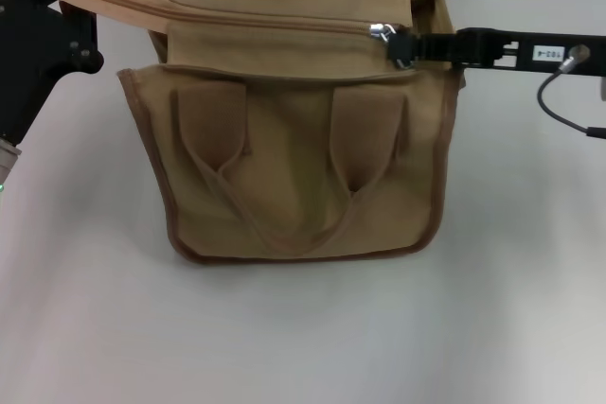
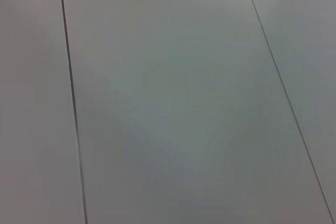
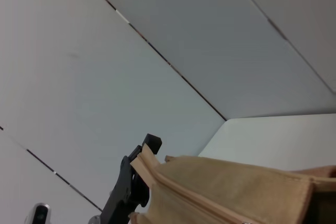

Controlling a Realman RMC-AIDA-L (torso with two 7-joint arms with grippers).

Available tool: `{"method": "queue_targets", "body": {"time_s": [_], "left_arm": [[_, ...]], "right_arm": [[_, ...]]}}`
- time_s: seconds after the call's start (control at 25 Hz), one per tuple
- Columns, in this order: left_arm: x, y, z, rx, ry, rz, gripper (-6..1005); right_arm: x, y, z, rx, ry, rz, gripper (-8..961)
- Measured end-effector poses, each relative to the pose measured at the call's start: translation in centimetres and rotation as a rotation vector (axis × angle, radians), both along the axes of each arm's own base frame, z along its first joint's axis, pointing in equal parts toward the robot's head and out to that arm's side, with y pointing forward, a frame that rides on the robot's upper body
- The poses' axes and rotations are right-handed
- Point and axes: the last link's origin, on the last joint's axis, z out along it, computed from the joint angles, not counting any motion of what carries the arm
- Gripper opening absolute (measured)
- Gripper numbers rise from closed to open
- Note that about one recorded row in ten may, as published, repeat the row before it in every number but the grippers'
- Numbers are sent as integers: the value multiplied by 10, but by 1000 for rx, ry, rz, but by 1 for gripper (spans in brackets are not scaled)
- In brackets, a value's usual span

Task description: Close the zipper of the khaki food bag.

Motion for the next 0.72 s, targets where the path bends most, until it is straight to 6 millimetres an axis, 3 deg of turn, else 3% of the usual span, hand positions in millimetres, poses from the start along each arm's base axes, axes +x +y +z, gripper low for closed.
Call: {"method": "queue_targets", "body": {"time_s": [0.24, 0.72], "left_arm": [[0, 1, 0, 0, 2, 0, 54], [0, 0, 0, 1, 1, -3, 55]], "right_arm": [[11, -2, 9, 39, 14, -19, 14], [11, -3, 9, 42, 12, 12, 22]]}}
